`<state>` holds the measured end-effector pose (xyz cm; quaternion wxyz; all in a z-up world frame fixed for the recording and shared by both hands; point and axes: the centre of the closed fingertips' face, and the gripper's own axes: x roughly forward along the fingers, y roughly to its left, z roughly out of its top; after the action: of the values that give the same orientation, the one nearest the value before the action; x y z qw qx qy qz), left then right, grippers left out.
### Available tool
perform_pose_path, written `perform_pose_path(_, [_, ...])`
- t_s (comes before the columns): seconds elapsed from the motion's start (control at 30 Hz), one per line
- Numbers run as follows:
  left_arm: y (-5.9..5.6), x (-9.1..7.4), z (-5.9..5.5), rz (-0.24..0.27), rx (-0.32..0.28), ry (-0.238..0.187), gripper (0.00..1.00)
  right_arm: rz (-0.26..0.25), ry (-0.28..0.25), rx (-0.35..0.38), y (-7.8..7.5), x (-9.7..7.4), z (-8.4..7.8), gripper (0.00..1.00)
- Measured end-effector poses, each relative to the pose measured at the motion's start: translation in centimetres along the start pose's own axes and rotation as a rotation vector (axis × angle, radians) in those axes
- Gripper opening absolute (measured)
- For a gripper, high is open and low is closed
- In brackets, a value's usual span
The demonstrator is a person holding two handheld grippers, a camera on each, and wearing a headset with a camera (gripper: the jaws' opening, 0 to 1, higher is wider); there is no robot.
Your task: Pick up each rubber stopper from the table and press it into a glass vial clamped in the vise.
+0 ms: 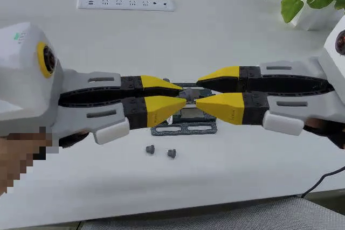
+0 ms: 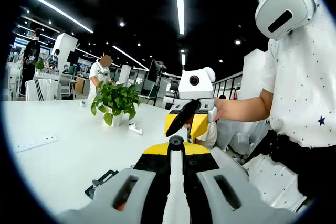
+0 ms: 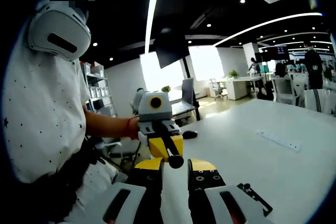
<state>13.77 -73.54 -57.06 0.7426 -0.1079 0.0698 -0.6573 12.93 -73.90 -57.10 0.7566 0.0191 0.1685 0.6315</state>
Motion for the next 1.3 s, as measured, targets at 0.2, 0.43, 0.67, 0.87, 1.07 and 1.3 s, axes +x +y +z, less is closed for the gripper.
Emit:
perform_pose_path(0.2, [-0.7,-0.1,0.8,-0.040,-0.026,-0.031,0.04,0.046,0.001,0.013,0.7,0.1,0.1,0.13])
perform_pose_path(0.43, [-1.5,0.1,0.9,-0.076,-0.033,-0.031,0.04,0.074,-0.013,0.023,1.1,0.1,0.4,0.12])
perform_pose_path(0.67, [-1.8,0.2,1.2,-0.094,-0.040,-0.040,0.04,0.095,-0.020,0.023,1.4,0.1,0.5,0.08])
perform_pose_path(0.87, [-2.0,0.1,1.3,-0.107,-0.046,-0.045,0.04,0.108,-0.028,0.025,1.8,0.0,0.8,0.08])
perform_pose_path(1.07, [-2.0,0.0,1.4,-0.112,-0.051,-0.049,0.04,0.113,-0.036,0.026,1.9,0.0,0.9,0.07])
perform_pose_path(1.3, [-2.1,-0.2,1.3,-0.126,-0.073,-0.062,0.04,0.125,-0.032,0.013,2.1,0.0,0.9,0.07])
